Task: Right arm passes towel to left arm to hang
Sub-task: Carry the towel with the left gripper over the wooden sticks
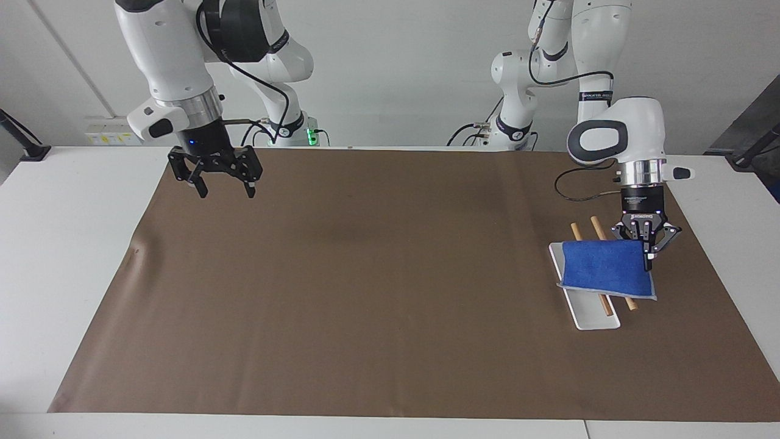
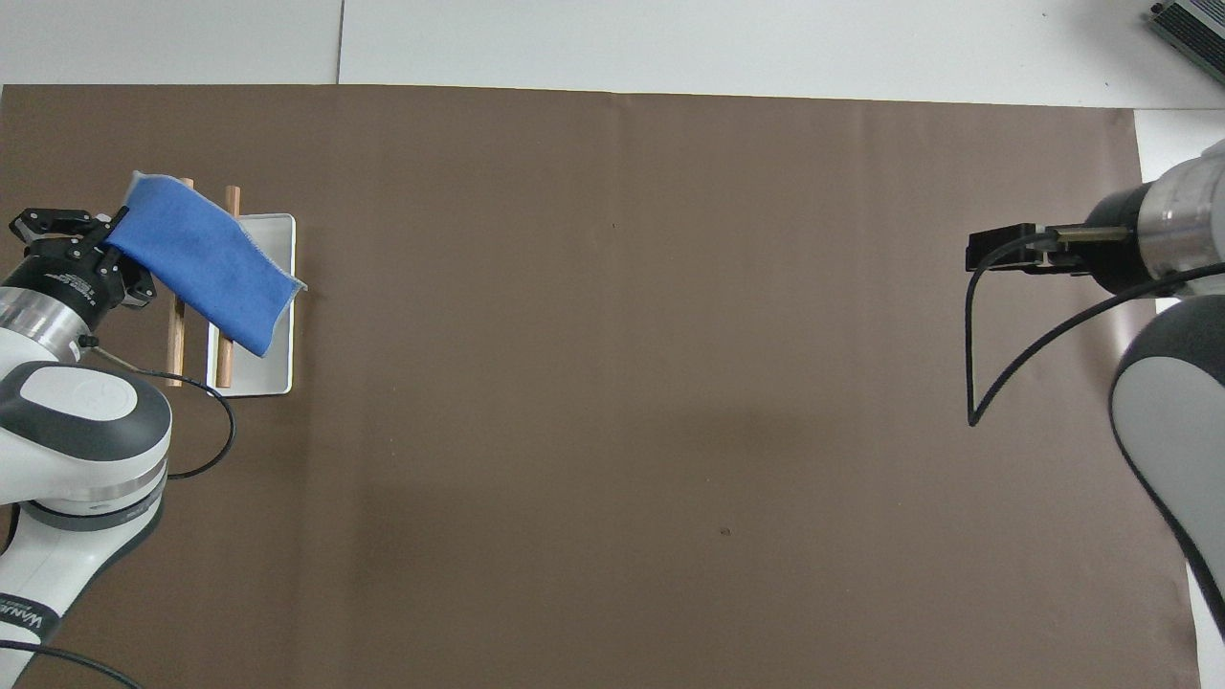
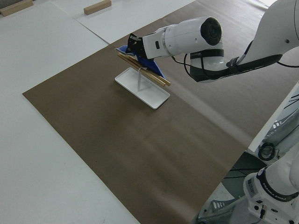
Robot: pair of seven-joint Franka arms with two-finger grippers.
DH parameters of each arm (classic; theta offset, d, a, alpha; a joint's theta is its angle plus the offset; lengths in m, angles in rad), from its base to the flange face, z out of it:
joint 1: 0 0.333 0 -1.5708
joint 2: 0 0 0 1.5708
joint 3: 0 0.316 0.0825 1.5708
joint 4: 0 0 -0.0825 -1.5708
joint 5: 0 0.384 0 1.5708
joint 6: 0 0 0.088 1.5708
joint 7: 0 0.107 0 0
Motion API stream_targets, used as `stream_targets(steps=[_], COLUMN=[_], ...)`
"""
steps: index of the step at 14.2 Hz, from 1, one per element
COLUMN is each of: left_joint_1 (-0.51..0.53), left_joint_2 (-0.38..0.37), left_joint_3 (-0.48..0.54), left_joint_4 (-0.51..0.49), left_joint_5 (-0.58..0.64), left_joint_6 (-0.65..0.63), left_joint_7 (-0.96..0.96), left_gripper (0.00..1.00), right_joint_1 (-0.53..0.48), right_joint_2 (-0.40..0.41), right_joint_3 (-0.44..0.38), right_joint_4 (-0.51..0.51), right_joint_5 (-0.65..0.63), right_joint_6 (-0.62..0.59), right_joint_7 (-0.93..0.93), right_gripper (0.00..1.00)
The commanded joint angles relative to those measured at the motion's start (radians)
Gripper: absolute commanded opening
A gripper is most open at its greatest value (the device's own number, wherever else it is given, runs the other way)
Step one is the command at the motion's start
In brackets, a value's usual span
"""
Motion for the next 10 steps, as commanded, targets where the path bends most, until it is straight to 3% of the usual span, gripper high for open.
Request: stream_targets(steps=[1,4,7,8,9,10], left_joint_1=[0.066,0.117,0.137,0.141,0.138,0.138], left_joint_2=[0.028,0.031,0.031,0.031,0.030,0.030], left_joint_3=[-0.012,-0.012,-0.012,-0.014,-0.014,-0.014], left_joint_4=[0.026,0.026,0.013,0.010,0.009,0.006], left_joint_5=[-0.028,-0.028,-0.029,-0.029,-0.029,-0.029], left_joint_6=[-0.014,-0.053,-0.053,-0.053,-0.051,-0.051], left_joint_7=[0.024,0.040,0.045,0.039,0.034,0.034], left_gripper=[0.00,0.00,0.04,0.18,0.41,0.73], right_joint_1=[0.023,0.007,-0.017,-0.017,-0.017,-0.013], right_joint_2=[-0.023,-0.028,-0.055,-0.052,-0.054,-0.055], right_joint_3=[-0.067,-0.070,-0.063,-0.061,-0.063,-0.063], right_joint_4=[0.055,0.110,0.047,0.047,0.046,0.047], right_joint_5=[-0.016,-0.016,-0.016,-0.016,-0.017,-0.019], right_joint_6=[-0.108,-0.237,-0.231,-0.239,-0.249,-0.269], right_joint_7=[-0.019,-0.031,-0.025,-0.026,-0.025,-0.023], right_gripper=[1.00,1.00,1.00,1.00,1.00,1.00])
